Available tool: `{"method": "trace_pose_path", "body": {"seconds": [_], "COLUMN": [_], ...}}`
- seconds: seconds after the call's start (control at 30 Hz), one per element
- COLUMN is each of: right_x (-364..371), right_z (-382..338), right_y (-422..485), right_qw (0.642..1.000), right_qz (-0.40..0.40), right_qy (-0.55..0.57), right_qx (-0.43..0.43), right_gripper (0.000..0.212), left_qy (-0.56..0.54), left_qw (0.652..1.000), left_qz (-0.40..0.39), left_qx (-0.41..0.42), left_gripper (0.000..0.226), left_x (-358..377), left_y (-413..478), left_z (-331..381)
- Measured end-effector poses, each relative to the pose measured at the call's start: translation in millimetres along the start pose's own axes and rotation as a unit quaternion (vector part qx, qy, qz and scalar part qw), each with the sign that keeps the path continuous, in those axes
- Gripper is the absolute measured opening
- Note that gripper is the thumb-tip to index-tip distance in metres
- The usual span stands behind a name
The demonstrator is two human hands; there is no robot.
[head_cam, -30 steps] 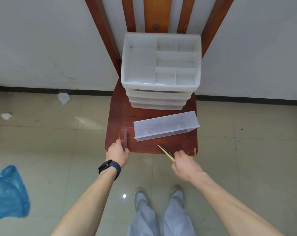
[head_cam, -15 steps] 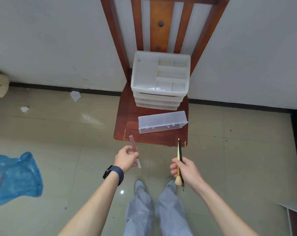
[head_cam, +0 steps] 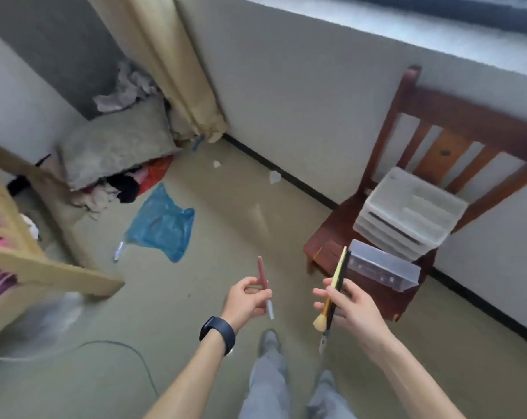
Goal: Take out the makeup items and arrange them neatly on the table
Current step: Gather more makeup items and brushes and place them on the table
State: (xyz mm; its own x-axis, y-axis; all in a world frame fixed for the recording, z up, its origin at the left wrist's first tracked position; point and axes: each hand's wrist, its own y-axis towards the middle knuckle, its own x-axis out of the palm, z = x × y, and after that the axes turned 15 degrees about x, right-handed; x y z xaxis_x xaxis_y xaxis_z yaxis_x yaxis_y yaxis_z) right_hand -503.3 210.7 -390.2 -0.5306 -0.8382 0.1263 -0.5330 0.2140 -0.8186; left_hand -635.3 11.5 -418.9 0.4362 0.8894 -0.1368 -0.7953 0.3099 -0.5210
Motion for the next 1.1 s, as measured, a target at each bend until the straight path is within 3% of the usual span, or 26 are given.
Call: {"method": "trace_pose_path", "body": {"seconds": [0.13, 0.27, 0.53, 0.83, 1.1], "right_x": [73, 160, 347, 529, 659], "right_z": [-9, 10, 102, 251, 354], "right_y": [-29, -54, -135, -246, -322], "right_qw": [0.99, 0.957, 0.808, 0.677, 0.603], "right_qz": [-0.088, -0.188, -0.372, -0.461, -0.513], "right_qy": [-0.106, -0.221, -0.456, -0.573, -0.609], "right_qx": [-0.012, 0.004, -0.014, -0.037, -0.035], "right_gripper": [0.015, 0.014, 0.016, 0.014, 0.015], "left_qy": [-0.079, -0.152, -0.268, -0.349, -0.367], "left_qw": [0.988, 0.951, 0.807, 0.663, 0.593], "left_qz": [0.134, 0.268, 0.527, 0.661, 0.714], "left_qx": [-0.004, -0.019, 0.002, 0.032, 0.059], "left_gripper": [0.018, 0.018, 0.017, 0.017, 0.018], "left_x": [-67, -133, -248, -365, -459], "left_y": [-79, -164, -353, -517, -617], "left_z": [-15, -49, -142, -240, -279]}}
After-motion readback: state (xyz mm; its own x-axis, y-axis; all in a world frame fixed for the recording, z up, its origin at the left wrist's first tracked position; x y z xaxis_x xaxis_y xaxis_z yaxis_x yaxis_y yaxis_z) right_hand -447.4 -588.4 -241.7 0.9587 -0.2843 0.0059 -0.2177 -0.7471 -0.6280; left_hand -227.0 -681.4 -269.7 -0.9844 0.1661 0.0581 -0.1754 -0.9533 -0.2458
